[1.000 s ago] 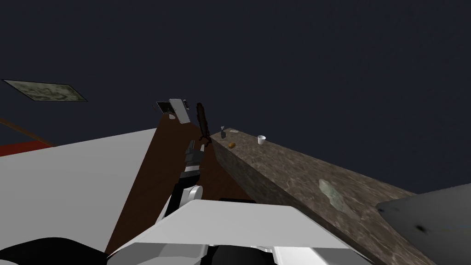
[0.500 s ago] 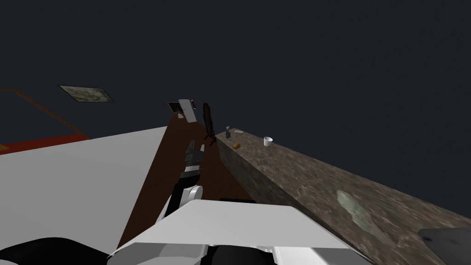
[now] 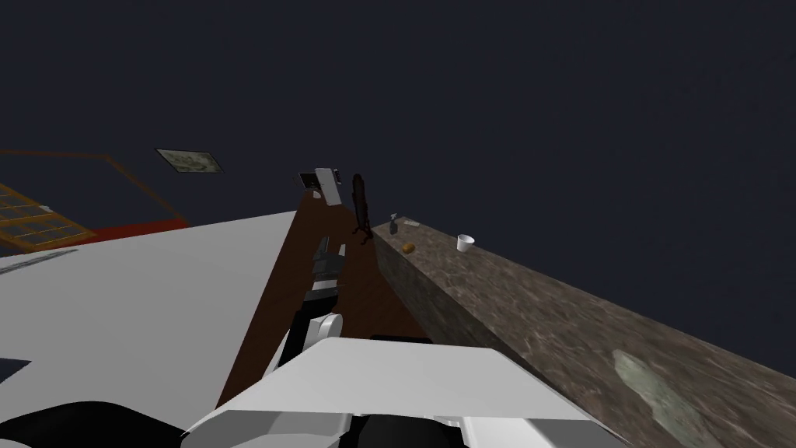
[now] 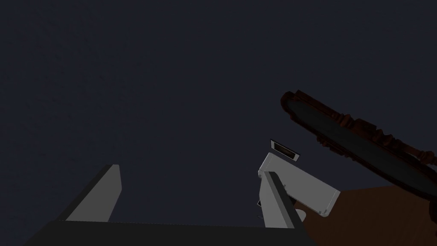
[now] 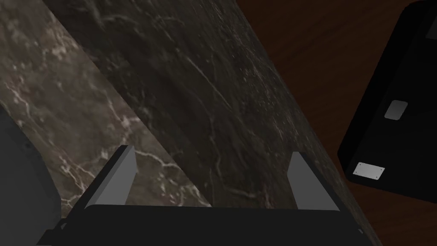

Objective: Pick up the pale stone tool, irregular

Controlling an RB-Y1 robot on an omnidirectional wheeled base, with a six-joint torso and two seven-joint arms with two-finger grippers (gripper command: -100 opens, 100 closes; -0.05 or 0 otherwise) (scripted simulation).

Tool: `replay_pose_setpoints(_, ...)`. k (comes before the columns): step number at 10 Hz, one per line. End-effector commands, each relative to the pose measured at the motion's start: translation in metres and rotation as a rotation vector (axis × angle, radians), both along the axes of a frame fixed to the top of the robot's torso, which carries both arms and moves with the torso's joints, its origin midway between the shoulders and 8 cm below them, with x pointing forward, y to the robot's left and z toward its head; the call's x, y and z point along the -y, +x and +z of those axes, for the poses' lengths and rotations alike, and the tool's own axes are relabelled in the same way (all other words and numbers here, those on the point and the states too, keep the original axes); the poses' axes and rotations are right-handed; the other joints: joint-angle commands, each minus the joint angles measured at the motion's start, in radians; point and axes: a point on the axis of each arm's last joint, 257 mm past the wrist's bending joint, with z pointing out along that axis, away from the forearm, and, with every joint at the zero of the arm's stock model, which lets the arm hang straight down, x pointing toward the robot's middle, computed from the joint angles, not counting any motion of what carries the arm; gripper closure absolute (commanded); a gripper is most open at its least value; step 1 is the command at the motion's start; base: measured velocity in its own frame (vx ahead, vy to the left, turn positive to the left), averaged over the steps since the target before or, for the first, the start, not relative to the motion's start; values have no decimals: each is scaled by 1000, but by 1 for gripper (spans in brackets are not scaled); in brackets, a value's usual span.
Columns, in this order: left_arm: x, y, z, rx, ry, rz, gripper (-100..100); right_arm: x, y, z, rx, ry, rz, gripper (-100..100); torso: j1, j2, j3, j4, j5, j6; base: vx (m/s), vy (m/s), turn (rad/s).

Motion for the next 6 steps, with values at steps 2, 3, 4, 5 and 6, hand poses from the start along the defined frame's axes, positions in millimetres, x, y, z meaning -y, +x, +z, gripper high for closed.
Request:
replay_pose_setpoints(2,0,0,0,0,0,0,0,27,0,26,-59,-43,58,-100,-1,-2,-1,0,0,0,73,28,201)
replay_pose_setpoints(3,0,0,0,0,0,0,0,38,8,36,-80,-56,94,-100,-1,-2,-1,-1,0,0,116,51,284)
replay_pose_setpoints(4,0,0,0,0,0,0,0,41,13,38,-82,-57,110,-100,0,-5,-3,-1,0,-1,138,65,199)
replay_pose_setpoints(5,0,0,0,0,0,0,0,39,27,36,-72,-44,134,-100,2,-7,-4,-2,0,0,179,67,182)
replay_pose_setpoints(6,0,0,0,0,0,0,0,36,33,33,-60,-32,140,-100,2,-9,-5,-2,0,0,167,120,135)
